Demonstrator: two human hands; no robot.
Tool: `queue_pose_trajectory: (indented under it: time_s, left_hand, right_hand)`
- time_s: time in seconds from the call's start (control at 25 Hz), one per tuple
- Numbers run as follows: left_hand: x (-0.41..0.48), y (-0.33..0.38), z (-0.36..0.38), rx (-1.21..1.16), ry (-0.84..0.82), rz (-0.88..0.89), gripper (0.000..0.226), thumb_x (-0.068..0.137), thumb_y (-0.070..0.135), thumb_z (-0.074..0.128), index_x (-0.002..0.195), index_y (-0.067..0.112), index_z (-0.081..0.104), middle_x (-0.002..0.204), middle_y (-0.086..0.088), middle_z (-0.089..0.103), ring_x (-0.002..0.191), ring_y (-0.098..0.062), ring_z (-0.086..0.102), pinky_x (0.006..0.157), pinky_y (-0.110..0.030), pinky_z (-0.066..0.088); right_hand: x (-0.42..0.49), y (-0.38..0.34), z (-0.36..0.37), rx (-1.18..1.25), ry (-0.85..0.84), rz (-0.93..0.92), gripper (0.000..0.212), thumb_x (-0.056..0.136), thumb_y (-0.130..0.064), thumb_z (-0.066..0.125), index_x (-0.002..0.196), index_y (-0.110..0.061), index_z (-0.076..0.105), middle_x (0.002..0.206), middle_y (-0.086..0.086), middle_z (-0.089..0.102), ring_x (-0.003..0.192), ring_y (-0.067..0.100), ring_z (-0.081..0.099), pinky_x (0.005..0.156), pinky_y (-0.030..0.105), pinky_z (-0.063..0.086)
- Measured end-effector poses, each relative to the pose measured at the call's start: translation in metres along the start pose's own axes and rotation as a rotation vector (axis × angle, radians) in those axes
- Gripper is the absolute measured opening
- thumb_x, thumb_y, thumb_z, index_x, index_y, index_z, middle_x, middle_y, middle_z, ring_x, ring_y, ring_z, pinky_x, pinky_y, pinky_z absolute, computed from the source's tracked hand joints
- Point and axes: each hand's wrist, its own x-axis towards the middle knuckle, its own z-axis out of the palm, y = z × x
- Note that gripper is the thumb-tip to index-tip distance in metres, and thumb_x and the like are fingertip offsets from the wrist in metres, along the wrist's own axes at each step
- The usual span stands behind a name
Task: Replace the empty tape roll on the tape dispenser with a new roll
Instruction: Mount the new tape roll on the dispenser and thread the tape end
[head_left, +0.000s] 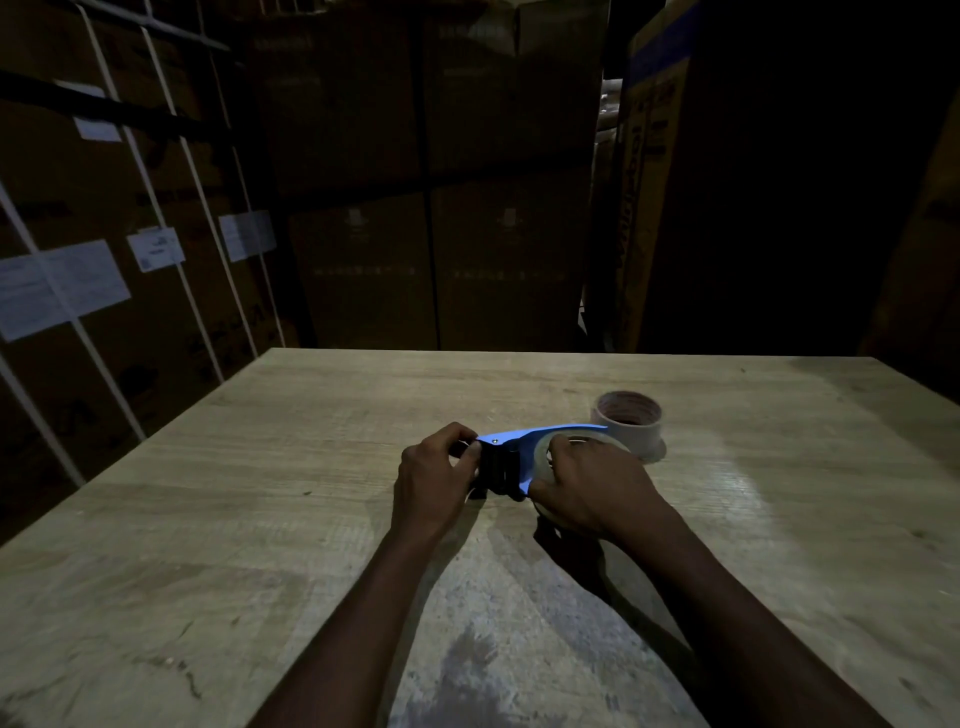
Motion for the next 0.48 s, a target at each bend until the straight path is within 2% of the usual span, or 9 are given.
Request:
queue_pose_trajectory:
  time_s: [0.12, 0.28, 0.36, 0.48]
  left_hand:
    - [-0.0003, -0.0013, -0.0009, 0.013, -0.012, -0.005, 0.002, 0.080, 0.028, 0.065, 0.082, 0.029, 0.066, 0.080, 0.011, 0.068, 0.064, -0.012, 0.062, 0.064, -0.041, 0.057]
    - [-0.0012, -0.0016, -0.0005, 0.041, -0.036, -0.005, 0.010, 0.075, 0.030, 0.068, 0.084, 0.029, 0.065, 0.082, 0.013, 0.069, 0.077, -0.011, 0.066, 0.069, -0.040, 0.057]
    - [-0.0013, -0.0006, -0.0002, 0.061, -0.037, -0.022, 0.012, 0.074, 0.032, 0.068, 0.086, 0.031, 0.064, 0.080, 0.014, 0.069, 0.076, -0.012, 0.067, 0.067, -0.041, 0.057]
    - [-0.0016, -0.0005, -0.0003, 0.079, -0.053, -0.045, 0.014, 0.071, 0.032, 0.068, 0.085, 0.032, 0.063, 0.080, 0.012, 0.071, 0.074, -0.013, 0.068, 0.064, -0.040, 0.058]
  right_hand:
    - [0.0012, 0.0004, 0.0012, -0.007, -0.004, 0.002, 0.028, 0.083, -0.041, 0.052, 0.085, -0.014, 0.046, 0.084, 0.007, 0.059, 0.071, 0.021, 0.045, 0.065, 0.029, 0.033]
    - [0.0010, 0.0002, 0.0013, -0.003, 0.005, -0.015, 0.025, 0.084, -0.038, 0.052, 0.085, -0.013, 0.048, 0.085, 0.006, 0.059, 0.072, 0.020, 0.045, 0.065, 0.029, 0.032]
    - [0.0005, -0.0001, 0.0000, 0.008, -0.003, -0.005, 0.027, 0.085, -0.038, 0.051, 0.090, -0.012, 0.051, 0.081, 0.004, 0.052, 0.073, 0.020, 0.046, 0.066, 0.029, 0.033]
    - [-0.0006, -0.0002, -0.0009, 0.010, 0.001, -0.007, 0.027, 0.084, -0.039, 0.051, 0.089, -0.012, 0.049, 0.086, 0.007, 0.059, 0.074, 0.020, 0.046, 0.066, 0.029, 0.033]
